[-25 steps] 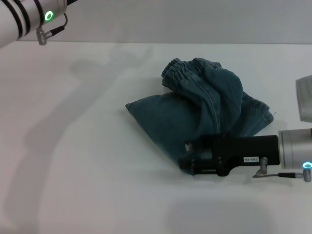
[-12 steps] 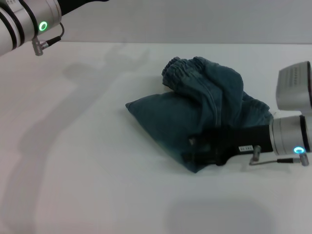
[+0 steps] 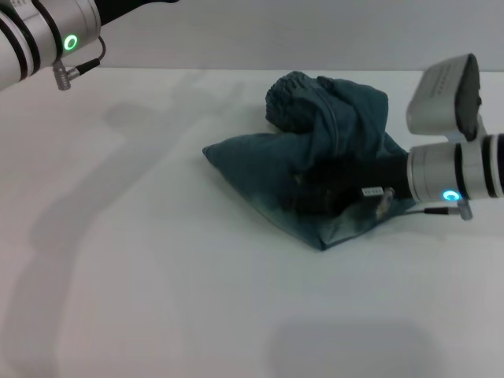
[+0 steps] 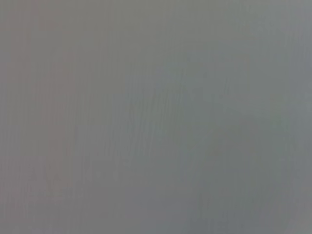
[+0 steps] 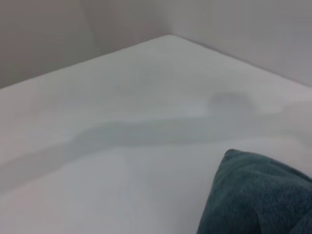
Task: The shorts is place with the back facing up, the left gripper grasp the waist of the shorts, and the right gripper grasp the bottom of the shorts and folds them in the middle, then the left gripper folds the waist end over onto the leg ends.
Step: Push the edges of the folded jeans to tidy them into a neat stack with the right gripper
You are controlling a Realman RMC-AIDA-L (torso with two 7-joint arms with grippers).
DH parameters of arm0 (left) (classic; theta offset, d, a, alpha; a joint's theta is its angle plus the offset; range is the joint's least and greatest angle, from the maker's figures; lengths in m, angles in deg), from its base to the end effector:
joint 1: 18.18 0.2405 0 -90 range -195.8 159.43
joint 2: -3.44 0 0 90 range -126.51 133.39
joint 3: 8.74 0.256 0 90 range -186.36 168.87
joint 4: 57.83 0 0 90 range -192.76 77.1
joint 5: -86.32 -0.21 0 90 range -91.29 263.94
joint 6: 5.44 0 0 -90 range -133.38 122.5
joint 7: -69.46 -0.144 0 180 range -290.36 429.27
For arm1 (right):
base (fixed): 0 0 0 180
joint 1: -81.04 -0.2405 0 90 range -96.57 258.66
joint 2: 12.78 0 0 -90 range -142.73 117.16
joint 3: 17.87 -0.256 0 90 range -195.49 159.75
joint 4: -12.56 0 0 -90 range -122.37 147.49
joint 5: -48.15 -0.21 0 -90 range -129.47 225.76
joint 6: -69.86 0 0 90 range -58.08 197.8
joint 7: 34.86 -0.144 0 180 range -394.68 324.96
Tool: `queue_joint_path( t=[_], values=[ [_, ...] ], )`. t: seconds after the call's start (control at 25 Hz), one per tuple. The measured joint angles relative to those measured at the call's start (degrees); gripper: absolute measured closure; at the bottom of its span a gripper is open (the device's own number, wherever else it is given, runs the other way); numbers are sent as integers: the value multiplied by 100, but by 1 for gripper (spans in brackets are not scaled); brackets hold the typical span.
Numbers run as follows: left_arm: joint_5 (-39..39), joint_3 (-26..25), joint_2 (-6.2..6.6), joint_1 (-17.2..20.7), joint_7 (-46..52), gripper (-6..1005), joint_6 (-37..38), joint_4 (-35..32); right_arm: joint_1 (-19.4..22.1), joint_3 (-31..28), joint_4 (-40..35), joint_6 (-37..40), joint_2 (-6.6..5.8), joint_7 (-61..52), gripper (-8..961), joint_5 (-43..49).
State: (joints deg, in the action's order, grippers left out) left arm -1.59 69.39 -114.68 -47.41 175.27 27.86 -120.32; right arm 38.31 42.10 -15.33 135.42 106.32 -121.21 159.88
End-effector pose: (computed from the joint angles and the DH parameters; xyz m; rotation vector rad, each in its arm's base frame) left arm -0.1570 0.4366 0.0343 -2.1037 -0.6548 -0.7515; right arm 0.2188 0.3831 -0.0667 -2.7981 0.6124 0.3389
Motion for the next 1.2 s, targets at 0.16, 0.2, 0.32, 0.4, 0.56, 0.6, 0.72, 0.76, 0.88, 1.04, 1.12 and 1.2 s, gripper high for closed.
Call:
queue_joint_path(
  t=[0.16,0.2,0.32,0.4,0.56,0.6,0.72,0.76,0.88,1.04,1.12,1.2],
  values=[
    [3,-38,0,23,-1,187,17,-12,-285,20,228,-445,4,-55,465,-11],
    [3,-38,0,23,-1,187,17,-12,-350,20,288,-562,6,-58,465,-12],
    [3,-52,0,28,-8,188,22,-12,-510,24,402,-886,16,-59,466,-18],
    [3,-53,0,28,-14,188,23,-10,-588,34,423,-1049,28,-58,466,-127],
    [3,-54,0,25,-17,188,23,18,-641,107,406,-1208,25,-22,467,-496],
    [2,-61,3,21,-20,188,22,31,-650,118,391,-1191,21,-21,468,-525],
    [2,-71,4,18,-30,188,22,36,-634,131,338,-915,4,-17,468,-549],
    [2,-71,4,18,-30,188,22,36,-597,131,304,-771,-2,-19,469,-549],
    [2,-142,6,8,-86,188,19,40,-306,131,18,-60,-25,-32,469,-525],
    [2,-158,9,-18,-88,188,18,43,353,93,-683,891,-32,-43,470,-599],
    [2,-157,8,-19,-88,188,18,44,749,54,-1083,1094,-32,-22,471,-834],
    [2,-155,9,-28,-88,188,16,50,1154,18,-1431,1088,-34,110,471,-1283]
  ],
)
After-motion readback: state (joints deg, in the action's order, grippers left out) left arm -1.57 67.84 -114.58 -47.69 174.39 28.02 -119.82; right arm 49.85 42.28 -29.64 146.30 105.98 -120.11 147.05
